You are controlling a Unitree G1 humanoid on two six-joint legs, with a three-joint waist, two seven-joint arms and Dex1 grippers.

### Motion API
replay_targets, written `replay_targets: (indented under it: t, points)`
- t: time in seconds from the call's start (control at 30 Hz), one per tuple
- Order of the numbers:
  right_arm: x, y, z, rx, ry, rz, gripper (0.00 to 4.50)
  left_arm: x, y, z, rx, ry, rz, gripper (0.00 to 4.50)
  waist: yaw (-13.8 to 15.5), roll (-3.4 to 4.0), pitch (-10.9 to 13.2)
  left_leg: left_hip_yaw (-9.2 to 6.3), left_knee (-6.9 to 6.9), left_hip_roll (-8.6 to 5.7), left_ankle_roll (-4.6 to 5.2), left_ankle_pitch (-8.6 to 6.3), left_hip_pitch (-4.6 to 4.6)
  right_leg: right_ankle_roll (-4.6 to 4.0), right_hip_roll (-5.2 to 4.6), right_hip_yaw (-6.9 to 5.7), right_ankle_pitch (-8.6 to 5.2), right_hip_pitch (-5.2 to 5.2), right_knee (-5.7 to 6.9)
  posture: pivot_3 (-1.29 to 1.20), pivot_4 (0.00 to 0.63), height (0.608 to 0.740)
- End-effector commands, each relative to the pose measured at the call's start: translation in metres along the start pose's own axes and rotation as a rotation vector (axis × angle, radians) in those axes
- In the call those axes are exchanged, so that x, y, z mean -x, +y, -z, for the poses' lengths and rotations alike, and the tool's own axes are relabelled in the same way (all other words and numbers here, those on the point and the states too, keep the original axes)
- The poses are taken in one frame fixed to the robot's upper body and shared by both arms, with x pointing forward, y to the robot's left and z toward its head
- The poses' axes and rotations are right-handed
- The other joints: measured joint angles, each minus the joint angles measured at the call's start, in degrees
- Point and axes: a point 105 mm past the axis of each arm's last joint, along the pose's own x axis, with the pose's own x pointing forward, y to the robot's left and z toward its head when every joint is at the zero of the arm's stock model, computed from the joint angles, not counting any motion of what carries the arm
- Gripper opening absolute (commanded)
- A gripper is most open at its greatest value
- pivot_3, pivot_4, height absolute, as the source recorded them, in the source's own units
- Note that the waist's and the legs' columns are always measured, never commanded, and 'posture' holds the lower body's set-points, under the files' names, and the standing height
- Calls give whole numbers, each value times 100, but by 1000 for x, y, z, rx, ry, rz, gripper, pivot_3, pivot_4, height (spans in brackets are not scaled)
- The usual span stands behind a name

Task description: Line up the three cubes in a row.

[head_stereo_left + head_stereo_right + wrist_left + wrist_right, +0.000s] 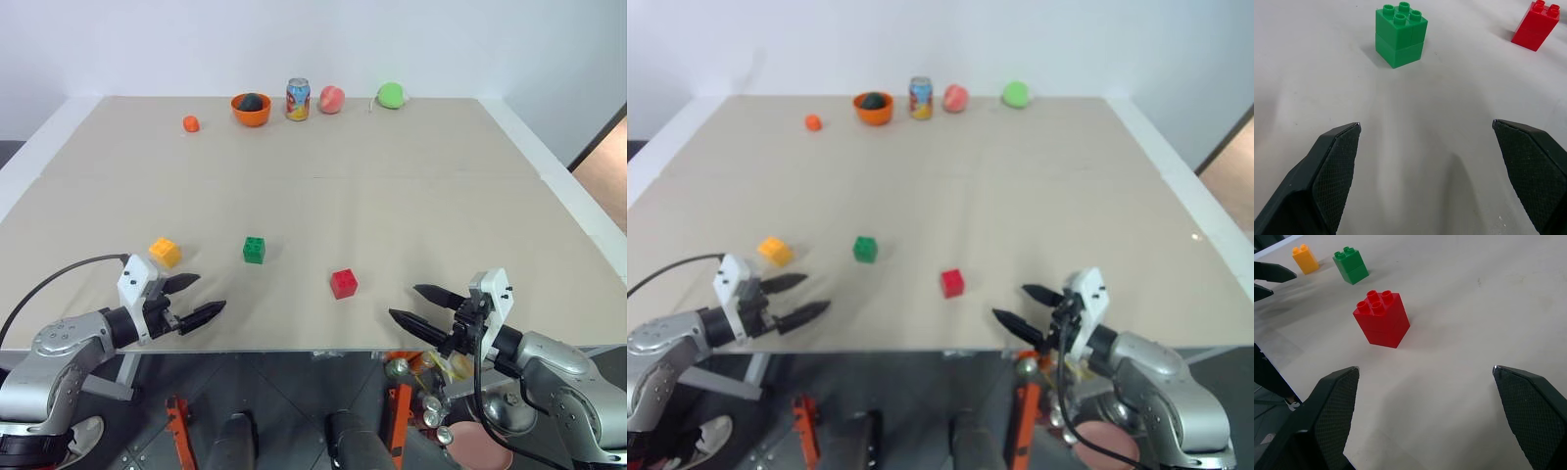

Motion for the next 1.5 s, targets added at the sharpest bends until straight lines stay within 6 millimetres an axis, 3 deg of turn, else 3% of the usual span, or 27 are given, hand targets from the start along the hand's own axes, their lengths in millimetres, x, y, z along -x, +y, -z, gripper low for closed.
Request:
replay_targets:
  t: [0.03, 0.23, 0.43, 0.63, 1.5]
  points:
    - [-2, 14, -15, 51, -28, -59, 4500, -1, -7, -8, -58, -25, 50, 4457, 0, 0, 0, 0, 0, 0, 0, 0, 0, 0, 0, 0, 0, 0, 0, 0, 150, 740]
    - [-2, 39, -22, 101, 20, -187, 4500, 0, -24, -14, -141, -102, 285, 4457, 3, -4, -3, 1, 0, 1, 0, 0, 1, 0, 0, 0, 0, 0, 0, 0, 150, 740]
    - [-7, 51, -18, 120, 76, -259, 4500, -5, -29, -17, -197, -132, 370, 4457, 6, -9, -5, 6, 1, 0, 0, 0, 0, -1, -5, 0, 0, 1, -1, 0, 150, 740]
    - [-32, 30, -5, 176, 143, -146, 4500, -16, -34, -19, -228, -160, 413, 4457, 2, -13, -8, 7, 3, 0, 0, 1, 2, -1, -3, 0, 1, 1, 0, 0, 150, 740]
    - [-83, 28, -8, 202, 139, -107, 4500, -22, -41, -21, -228, -206, 446, 4457, -1, -13, -8, 4, 2, 11, 3, 1, 2, -1, 12, 0, 1, 5, 1, 0, 150, 740]
